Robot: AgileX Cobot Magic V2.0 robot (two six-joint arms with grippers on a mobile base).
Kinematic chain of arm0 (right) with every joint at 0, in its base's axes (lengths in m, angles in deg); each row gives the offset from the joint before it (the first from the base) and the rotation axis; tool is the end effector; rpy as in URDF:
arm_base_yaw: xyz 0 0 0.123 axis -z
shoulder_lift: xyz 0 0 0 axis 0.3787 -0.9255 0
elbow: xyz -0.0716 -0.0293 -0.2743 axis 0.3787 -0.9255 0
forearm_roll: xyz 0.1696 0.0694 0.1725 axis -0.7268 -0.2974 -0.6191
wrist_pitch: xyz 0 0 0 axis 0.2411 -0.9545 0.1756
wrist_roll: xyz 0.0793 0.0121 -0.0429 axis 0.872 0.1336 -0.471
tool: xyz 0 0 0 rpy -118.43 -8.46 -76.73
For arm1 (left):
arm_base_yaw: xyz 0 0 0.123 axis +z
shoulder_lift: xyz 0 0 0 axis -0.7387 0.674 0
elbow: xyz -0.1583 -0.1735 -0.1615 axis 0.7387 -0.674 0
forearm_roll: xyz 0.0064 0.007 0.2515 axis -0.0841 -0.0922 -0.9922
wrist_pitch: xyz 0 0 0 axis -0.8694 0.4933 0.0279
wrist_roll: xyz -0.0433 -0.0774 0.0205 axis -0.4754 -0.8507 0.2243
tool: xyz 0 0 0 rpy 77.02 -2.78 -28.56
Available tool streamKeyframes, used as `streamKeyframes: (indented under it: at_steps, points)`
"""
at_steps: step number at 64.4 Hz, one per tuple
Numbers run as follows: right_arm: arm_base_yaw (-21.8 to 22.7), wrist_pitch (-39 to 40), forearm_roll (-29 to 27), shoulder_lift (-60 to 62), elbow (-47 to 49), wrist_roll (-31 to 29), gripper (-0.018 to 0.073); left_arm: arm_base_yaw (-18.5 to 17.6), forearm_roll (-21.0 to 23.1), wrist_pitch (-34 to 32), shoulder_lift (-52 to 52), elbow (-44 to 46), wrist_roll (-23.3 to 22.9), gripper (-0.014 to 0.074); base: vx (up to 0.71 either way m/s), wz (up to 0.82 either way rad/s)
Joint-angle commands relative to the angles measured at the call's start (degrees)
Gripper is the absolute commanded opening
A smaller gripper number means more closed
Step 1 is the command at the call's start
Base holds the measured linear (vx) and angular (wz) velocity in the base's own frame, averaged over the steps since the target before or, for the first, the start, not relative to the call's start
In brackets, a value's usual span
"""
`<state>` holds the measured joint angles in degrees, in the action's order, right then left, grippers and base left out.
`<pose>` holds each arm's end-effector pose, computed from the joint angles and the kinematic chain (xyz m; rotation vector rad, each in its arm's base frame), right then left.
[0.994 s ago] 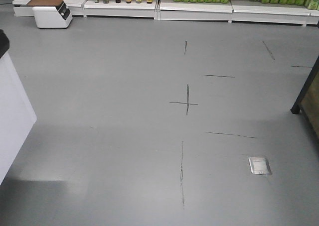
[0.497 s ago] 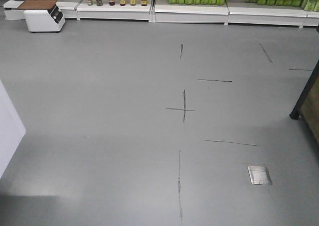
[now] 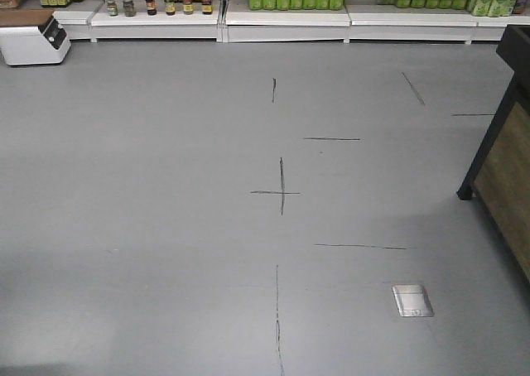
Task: Pick three apples into basket with both arms
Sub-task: 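Drive the base forward across the floor toward the fruit tables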
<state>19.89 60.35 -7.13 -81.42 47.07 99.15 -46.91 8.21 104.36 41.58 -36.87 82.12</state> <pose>0.0567 0.0012 0.1924 0.0513 1.6276 0.0923 0.0529 0.0033 0.1741 -0.0149 1.8482 0.0473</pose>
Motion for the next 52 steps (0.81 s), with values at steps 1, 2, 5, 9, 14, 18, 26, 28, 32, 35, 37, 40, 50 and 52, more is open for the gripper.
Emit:
streamKeyframes:
  at_steps: [1, 2, 5, 9, 14, 18, 26, 28, 32, 35, 37, 40, 50, 52]
  points:
    - [0.07, 4.30, 0.13, 0.48, -0.57, -0.10, -0.0003, -0.06, -0.03, -3.89, -1.24, -1.53, -0.38, -0.0007, 0.17, -0.22]
    - [0.07, 4.30, 0.13, 0.48, -0.57, -0.10, -0.0003, -0.06, -0.03, -3.89, -1.24, -1.53, -0.38, -0.0007, 0.17, -0.23]
    - [0.07, 4.30, 0.13, 0.48, -0.57, -0.10, -0.0003, -0.06, -0.03, -3.89, -1.24, -1.53, -0.38, -0.0007, 0.17, -0.24]
    - [0.07, 4.30, 0.13, 0.48, -0.57, -0.10, -0.0003, -0.06, -0.03, -3.89, -1.24, -1.53, -0.38, -0.0007, 0.17, -0.25]
    - [0.07, 4.30, 0.13, 0.48, -0.57, -0.10, -0.0003, -0.06, -0.03, -3.89, -1.24, -1.53, -0.38, -0.0007, 0.17, -0.27]
    - [0.07, 4.30, 0.13, 0.48, -0.57, -0.10, -0.0003, -0.06, -0.03, -3.89, -1.24, -1.53, -0.38, -0.0007, 0.17, -0.27]
    - [0.07, 4.30, 0.13, 0.48, -0.57, -0.10, -0.0003, -0.06, -0.03, -3.89, -1.24, -1.53, -0.38, -0.0007, 0.17, -0.27]
    - [0.07, 4.30, 0.13, 0.48, -0.57, -0.10, -0.0003, -0.06, -0.03, -3.89, -1.24, -1.53, -0.38, -0.0007, 0.16, -0.26]
    - [0.07, 4.30, 0.13, 0.48, -0.57, -0.10, -0.0003, -0.06, -0.03, -3.89, -1.24, -1.53, -0.38, -0.0007, 0.16, -0.25]
    - [0.07, 4.30, 0.13, 0.48, -0.57, -0.10, -0.0003, -0.06, -0.03, -3.89, -1.24, -1.53, -0.38, -0.0007, 0.15, -0.24]
    - [0.07, 4.30, 0.13, 0.48, -0.57, -0.10, -0.0003, -0.06, -0.03, -3.89, -1.24, -1.53, -0.38, -0.0007, 0.15, -0.24]
    - [0.07, 4.30, 0.13, 0.48, -0.57, -0.10, -0.0003, -0.06, -0.03, -3.89, -1.24, -1.53, -0.38, -0.0007, 0.15, -0.24]
    - [0.07, 4.30, 0.13, 0.48, -0.57, -0.10, -0.0003, -0.06, -0.03, -3.89, -1.24, -1.53, -0.38, -0.0007, 0.14, -0.25]
    - [0.07, 4.30, 0.13, 0.48, -0.57, -0.10, -0.0003, -0.06, -0.03, -3.89, -1.24, -1.53, -0.38, -0.0007, 0.13, -0.27]
